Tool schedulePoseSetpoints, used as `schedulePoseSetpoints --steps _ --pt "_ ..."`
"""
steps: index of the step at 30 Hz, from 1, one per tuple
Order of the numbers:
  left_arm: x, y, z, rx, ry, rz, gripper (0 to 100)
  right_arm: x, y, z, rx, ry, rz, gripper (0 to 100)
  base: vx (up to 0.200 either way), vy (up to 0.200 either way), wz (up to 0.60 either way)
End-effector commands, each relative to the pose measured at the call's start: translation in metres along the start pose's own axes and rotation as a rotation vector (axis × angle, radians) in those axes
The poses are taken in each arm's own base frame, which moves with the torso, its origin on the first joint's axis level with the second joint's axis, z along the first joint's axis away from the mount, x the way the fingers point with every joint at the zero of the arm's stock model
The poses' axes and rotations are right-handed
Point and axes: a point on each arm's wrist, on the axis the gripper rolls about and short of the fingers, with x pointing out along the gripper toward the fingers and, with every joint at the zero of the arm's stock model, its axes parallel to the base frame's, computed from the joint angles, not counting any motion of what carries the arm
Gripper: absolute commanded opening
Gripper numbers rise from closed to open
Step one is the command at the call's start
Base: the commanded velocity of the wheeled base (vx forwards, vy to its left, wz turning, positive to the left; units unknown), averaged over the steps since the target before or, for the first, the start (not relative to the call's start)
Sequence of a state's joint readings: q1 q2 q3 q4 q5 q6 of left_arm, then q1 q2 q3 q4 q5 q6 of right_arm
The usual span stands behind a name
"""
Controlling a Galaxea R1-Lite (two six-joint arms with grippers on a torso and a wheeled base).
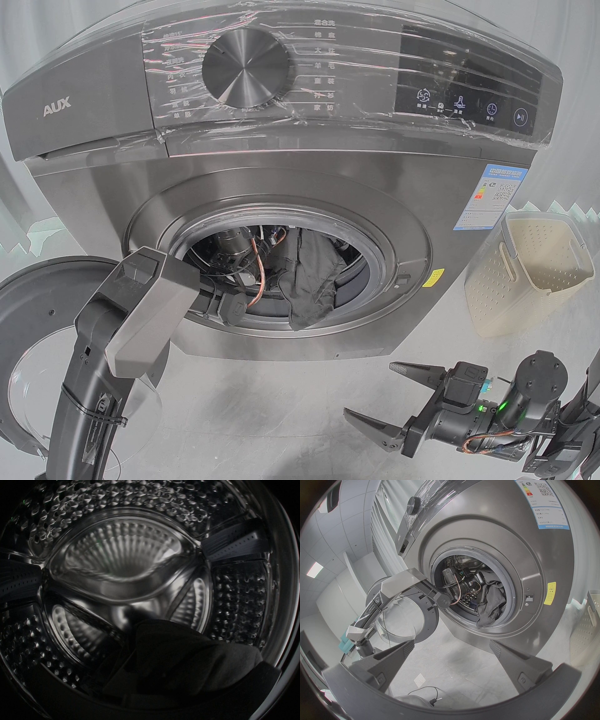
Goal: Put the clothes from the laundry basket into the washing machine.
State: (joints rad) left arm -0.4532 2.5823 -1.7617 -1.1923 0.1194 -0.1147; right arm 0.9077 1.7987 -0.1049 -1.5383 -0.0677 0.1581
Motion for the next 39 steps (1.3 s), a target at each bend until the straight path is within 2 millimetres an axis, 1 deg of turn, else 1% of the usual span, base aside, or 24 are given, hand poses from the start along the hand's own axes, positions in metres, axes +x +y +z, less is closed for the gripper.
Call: schedulePoseSetpoints --steps 1,4,6,8,13,14,15,16,18,20,21,22,23,24,25,26,27,31,32,34,35,36,39 --pt "0.003 0.009 -0.007 0.001 0.001 0.032 0 0.002 0.000 -0.003 0.000 0.013 0.000 100 0.000 0.000 0.00" --pt "0.000 0.010 -0.012 0.003 0.023 0.040 0 0.003 0.000 -0.004 0.002 0.017 -0.004 100 0.000 0.000 0.00" --pt "-0.008 0.009 -0.017 -0.005 0.074 0.042 0 0.003 -0.001 -0.004 0.002 0.017 -0.004 100 0.000 0.000 0.00" --pt "-0.017 0.008 -0.014 -0.015 0.129 0.044 0 0.003 -0.001 -0.004 0.002 0.019 -0.005 100 0.000 0.000 0.00" --pt "-0.021 0.007 -0.008 -0.033 0.158 0.047 0 0.004 -0.001 -0.006 0.003 0.026 -0.005 100 0.000 0.000 0.00" --pt "-0.022 0.006 -0.006 -0.039 0.161 0.048 100 0.004 -0.001 -0.006 0.003 0.026 -0.005 100 0.000 0.000 0.00" --pt "-0.022 0.006 -0.005 -0.040 0.162 0.048 100 0.004 -0.001 -0.006 0.003 0.026 -0.005 100 0.000 0.000 0.00" --pt "-0.026 0.006 -0.004 -0.044 0.183 0.044 100 0.004 -0.001 -0.005 0.003 0.025 -0.005 100 0.000 0.000 0.00" --pt "-0.035 0.005 -0.006 -0.039 0.234 0.037 100 0.004 -0.001 -0.005 0.001 0.025 -0.005 100 0.000 0.000 0.00" --pt "-0.047 0.001 -0.007 -0.036 0.308 0.015 100 0.004 -0.001 -0.005 0.002 0.025 -0.006 100 0.000 0.000 0.00" --pt "-0.048 0.000 -0.008 -0.036 0.315 0.011 100 0.004 -0.001 -0.005 0.002 0.025 -0.006 100 0.000 0.000 0.00" --pt "-0.060 -0.003 -0.013 -0.037 0.384 -0.023 100 0.004 -0.001 -0.005 0.002 0.025 -0.006 100 0.000 0.000 0.00" --pt "-0.066 -0.005 -0.017 -0.038 0.422 -0.042 100 0.004 -0.001 -0.005 0.002 0.023 -0.006 100 0.000 0.000 0.00" --pt "-0.067 -0.006 -0.017 -0.039 0.429 -0.047 100 0.004 -0.001 -0.005 0.002 0.023 -0.006 100 0.000 0.000 0.00" --pt "-0.077 -0.011 -0.025 -0.038 0.482 -0.068 100 0.004 -0.001 -0.005 0.001 0.025 -0.005 100 0.000 0.000 0.00" --pt "-0.078 -0.011 -0.026 -0.038 0.486 -0.069 100 0.004 -0.001 -0.006 0.001 0.026 -0.005 100 0.000 0.000 0.00" --pt "-0.082 -0.013 -0.033 -0.034 0.515 -0.083 100 0.004 -0.001 -0.005 0.002 0.023 -0.005 100 0.000 0.000 0.00" --pt "-0.087 -0.017 -0.049 -0.031 0.550 -0.111 100 0.004 0.000 -0.005 0.001 0.024 -0.002 100 0.000 0.000 0.00" --pt "-0.087 -0.017 -0.050 -0.032 0.551 -0.113 100 0.004 0.000 -0.005 0.001 0.022 -0.001 100 0.000 0.000 0.00" --pt "-0.089 -0.021 -0.057 -0.031 0.567 -0.138 100 0.004 0.000 -0.005 0.001 0.022 -0.003 100 0.000 0.000 0.00" --pt "-0.089 -0.021 -0.057 -0.031 0.567 -0.138 100 0.004 0.000 -0.005 0.001 0.022 -0.003 100 0.000 0.000 0.00" --pt "-0.089 -0.023 -0.065 -0.020 0.579 -0.143 100 0.004 0.000 -0.005 0.001 0.022 -0.001 100 0.000 0.000 0.00" --pt "-0.085 -0.021 -0.075 0.000 0.576 -0.145 100 0.004 0.000 -0.006 0.001 0.026 0.000 100 0.000 0.000 0.00"
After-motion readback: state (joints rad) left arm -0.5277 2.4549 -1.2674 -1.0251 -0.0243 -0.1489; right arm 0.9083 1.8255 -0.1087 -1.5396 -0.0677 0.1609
